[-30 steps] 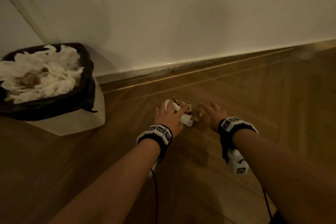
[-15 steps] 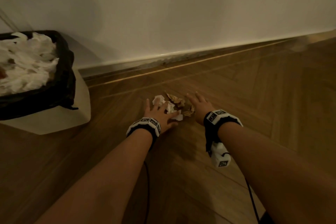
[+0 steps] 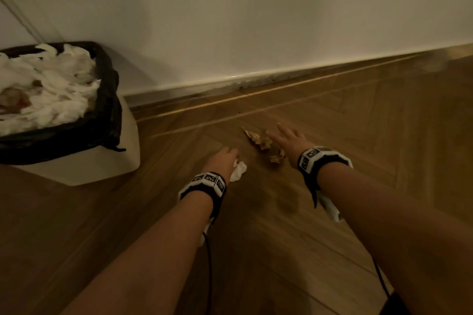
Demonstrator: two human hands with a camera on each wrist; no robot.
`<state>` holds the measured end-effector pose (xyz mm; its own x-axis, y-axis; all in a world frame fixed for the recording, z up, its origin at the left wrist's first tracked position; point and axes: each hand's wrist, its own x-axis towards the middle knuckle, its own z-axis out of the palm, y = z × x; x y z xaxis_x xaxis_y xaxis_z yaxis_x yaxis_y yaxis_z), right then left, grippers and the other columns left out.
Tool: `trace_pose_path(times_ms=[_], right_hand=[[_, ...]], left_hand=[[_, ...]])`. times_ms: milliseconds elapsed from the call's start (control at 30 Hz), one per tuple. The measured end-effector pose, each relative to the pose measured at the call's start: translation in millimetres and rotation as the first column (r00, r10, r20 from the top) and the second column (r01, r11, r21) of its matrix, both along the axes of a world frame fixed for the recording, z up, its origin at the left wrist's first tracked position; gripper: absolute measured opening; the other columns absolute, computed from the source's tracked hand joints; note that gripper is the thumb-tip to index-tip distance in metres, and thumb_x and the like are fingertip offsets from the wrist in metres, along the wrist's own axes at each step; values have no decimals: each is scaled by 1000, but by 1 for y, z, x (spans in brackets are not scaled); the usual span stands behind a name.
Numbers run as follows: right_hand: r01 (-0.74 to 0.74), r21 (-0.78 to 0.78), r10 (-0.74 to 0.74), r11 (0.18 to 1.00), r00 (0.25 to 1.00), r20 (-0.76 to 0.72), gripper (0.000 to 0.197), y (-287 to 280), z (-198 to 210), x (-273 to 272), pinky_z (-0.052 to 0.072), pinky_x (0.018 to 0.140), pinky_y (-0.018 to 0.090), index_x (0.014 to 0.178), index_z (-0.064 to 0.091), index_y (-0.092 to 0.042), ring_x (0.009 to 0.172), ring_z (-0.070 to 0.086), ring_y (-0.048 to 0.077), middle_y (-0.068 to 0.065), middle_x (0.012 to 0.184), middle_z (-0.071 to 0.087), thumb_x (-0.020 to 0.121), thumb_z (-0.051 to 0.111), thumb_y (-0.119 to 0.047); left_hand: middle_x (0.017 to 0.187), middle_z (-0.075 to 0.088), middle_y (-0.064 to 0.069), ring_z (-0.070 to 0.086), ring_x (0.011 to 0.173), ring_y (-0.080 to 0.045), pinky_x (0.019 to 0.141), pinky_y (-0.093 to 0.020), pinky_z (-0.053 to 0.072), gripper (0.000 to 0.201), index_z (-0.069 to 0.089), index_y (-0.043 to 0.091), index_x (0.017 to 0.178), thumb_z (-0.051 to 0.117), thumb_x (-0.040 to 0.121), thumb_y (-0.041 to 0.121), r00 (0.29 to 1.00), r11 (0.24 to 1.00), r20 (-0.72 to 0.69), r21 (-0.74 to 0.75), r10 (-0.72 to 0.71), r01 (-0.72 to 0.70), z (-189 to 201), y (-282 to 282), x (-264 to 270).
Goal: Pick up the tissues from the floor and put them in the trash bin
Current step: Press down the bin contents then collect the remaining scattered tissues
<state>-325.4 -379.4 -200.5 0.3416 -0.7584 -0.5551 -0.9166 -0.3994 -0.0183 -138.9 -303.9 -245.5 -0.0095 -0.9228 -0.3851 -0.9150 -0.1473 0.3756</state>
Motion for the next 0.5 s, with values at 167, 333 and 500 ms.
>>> trace_pose_path(times_ms=[167,333,500], right_hand=[[-309,39,311,950,946,-96,95,-13,0,35,25,110,60,145,-4,-48,144,-7,37,-12,155,-23,88,55,0],[-331,66,334,941,942,-38,78,-19,-20,51,18,114,51,147,15,-41,144,2,35,-5,159,-8,89,59,-13],[-71,40,67,997,994,81,49,-12,-41,35,24,114,44,144,34,-30,141,21,31,7,156,17,97,45,-23]], left_hand=[[127,53,-12,52,114,-31,97,-36,43,30,62,12,115,46,94,27,994,996,95,76,-45,38,10,3,-1],[127,51,-1,40,123,-25,99,-40,32,24,62,26,109,44,93,24,969,991,226,-56,-103,119,3,10,6],[143,38,-8,35,129,-28,100,-38,36,35,60,14,120,38,97,27,978,991,162,15,-133,132,0,12,5]])
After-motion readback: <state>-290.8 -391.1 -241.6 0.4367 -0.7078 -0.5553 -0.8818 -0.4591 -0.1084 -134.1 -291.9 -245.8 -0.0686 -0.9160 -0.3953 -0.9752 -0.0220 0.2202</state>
